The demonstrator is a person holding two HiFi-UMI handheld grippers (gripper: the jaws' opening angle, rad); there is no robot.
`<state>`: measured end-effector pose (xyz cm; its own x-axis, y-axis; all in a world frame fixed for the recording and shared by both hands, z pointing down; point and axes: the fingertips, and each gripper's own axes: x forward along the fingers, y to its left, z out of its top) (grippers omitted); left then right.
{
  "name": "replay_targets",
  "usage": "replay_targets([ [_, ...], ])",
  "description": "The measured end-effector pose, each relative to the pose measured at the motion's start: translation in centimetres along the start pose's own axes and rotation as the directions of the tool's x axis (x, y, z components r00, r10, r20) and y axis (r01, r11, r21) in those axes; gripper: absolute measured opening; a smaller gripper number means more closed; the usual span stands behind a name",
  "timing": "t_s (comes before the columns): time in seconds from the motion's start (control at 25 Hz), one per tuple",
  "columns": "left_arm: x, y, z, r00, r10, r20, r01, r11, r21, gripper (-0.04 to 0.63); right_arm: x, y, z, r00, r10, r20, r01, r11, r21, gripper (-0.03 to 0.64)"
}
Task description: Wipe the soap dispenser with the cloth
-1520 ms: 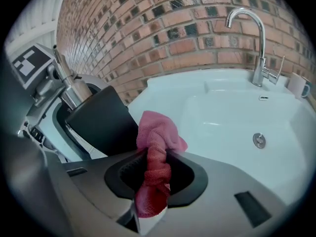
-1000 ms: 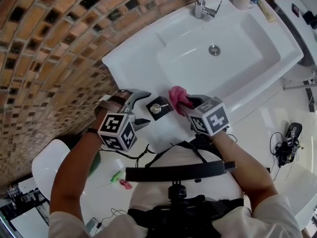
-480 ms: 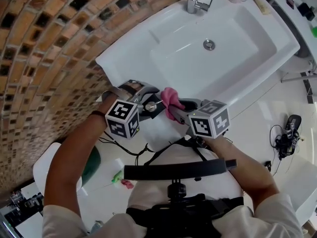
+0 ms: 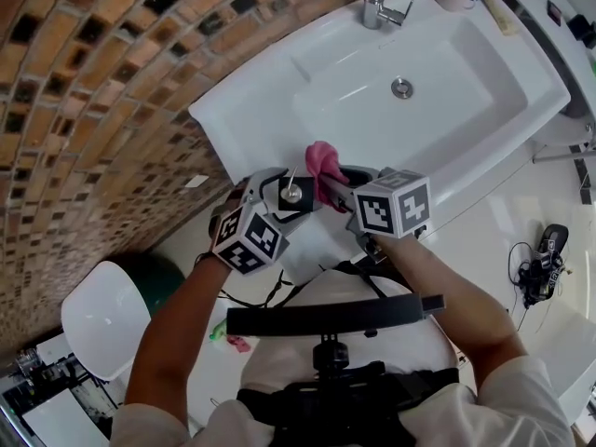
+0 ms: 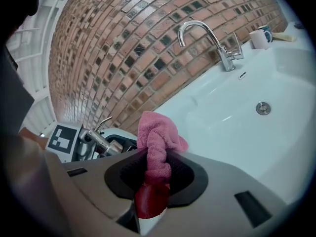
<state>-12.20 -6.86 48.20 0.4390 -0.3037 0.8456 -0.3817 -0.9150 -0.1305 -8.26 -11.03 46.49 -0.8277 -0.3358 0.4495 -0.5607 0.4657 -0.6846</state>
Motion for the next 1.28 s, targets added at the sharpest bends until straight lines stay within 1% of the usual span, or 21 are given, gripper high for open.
replay_targets([
  [0.08,0.1,0.2,0.2,0.999,0.044,0.008,-0.043,0.995,-0.089,0.402,0.3,-0.2,0.5,1.0,-0.009,-0.003,0.009,1.0,-0.003,0.115],
  [0.16,0.2,0.3,0.3,0.997,0.079,0.008,-0.077,0.985,-0.156,0.399,0.6,-0.4,0.8,1.0,-0.018,-0.007,0.018,1.0,-0.007,0.115],
  [0.28,0.2,0.4,0.2,0.995,0.102,0.009,-0.098,0.973,-0.207,0.396,0.8,-0.4,1.1,1.0,-0.018,-0.013,0.018,1.0,-0.015,0.115],
  [0.44,0.3,0.3,0.1,0.995,0.098,0.012,-0.093,0.972,-0.218,0.395,-0.2,0.7,1.8,1.0,0.007,0.0,-0.007,0.998,-0.059,0.117],
  [0.6,0.4,0.3,0.2,0.995,0.096,0.014,-0.09,0.969,-0.229,0.394,-2.1,3.1,3.1,0.997,0.065,0.032,-0.061,0.992,-0.107,0.117],
  [0.68,0.5,0.3,0.2,0.995,0.097,0.015,-0.091,0.966,-0.242,0.393,-2.6,4.1,3.2,0.996,0.088,0.032,-0.084,0.989,-0.125,0.117],
  [0.76,0.5,0.3,0.2,0.995,0.1,0.017,-0.092,0.963,-0.254,0.393,-2.5,4.4,2.5,0.995,0.093,0.017,-0.09,0.986,-0.138,0.117],
  [0.88,0.6,0.2,0.2,0.995,0.101,0.017,-0.093,0.961,-0.262,0.392,-2.0,3.8,1.7,0.996,0.087,0.013,-0.085,0.989,-0.117,0.117],
  [1.28,0.6,0.2,0.3,0.995,0.102,0.017,-0.093,0.956,-0.277,0.393,-2.0,3.3,1.7,0.993,0.112,0.036,-0.11,0.992,-0.056,0.117],
])
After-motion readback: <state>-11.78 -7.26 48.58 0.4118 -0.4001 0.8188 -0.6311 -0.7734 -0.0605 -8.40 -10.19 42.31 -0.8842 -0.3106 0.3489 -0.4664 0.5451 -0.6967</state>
